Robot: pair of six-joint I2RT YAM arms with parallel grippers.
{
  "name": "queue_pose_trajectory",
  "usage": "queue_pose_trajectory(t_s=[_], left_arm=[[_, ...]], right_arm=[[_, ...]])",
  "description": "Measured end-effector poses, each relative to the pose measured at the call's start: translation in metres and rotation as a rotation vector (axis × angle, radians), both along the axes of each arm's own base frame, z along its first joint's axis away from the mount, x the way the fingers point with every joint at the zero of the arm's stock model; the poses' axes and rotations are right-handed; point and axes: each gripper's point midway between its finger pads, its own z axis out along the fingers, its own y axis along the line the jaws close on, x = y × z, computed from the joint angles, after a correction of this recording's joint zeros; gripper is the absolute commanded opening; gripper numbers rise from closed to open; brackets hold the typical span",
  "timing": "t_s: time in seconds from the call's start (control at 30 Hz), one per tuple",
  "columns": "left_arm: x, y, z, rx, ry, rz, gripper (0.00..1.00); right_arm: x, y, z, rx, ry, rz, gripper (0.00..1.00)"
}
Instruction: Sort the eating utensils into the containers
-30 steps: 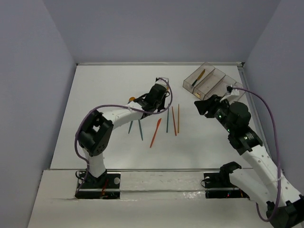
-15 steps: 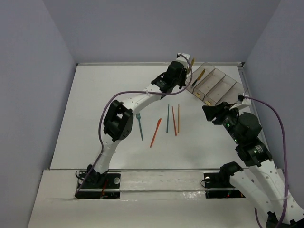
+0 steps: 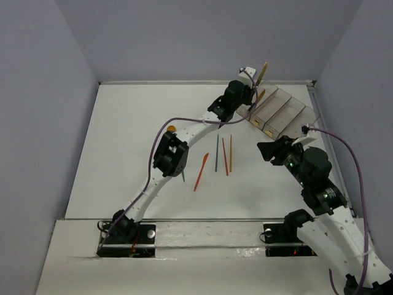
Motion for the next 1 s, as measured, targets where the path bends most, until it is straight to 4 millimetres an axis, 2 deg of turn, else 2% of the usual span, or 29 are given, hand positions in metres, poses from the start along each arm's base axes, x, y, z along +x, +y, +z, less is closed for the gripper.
queue_pose_trajectory(t_s=[0.33,0.57,0.77,1.0], left_arm=[[0.021,-0.018,-0.018,-0.131,-0.072,-0.045,0.00],[0.030,-0.012,-0.029,-0.164,-0.060,-0.061,0.00],[0.034,-0.008,-0.028,-0.176,-0.060,-0.074,0.00],[0.027,-0.014,-0.033,-0.174,-0.035,-0.125,0.04]], right_arm=[[-0.008,0.007,0.008,0.027,-0.022,0.053,0.52],[-0.010,0.010,0.011,0.037,-0.031,0.069,0.52],[-0.010,0.011,0.012,0.042,-0.032,0.072,0.52],[-0.010,0.011,0.012,0.047,-0.030,0.071,0.52]])
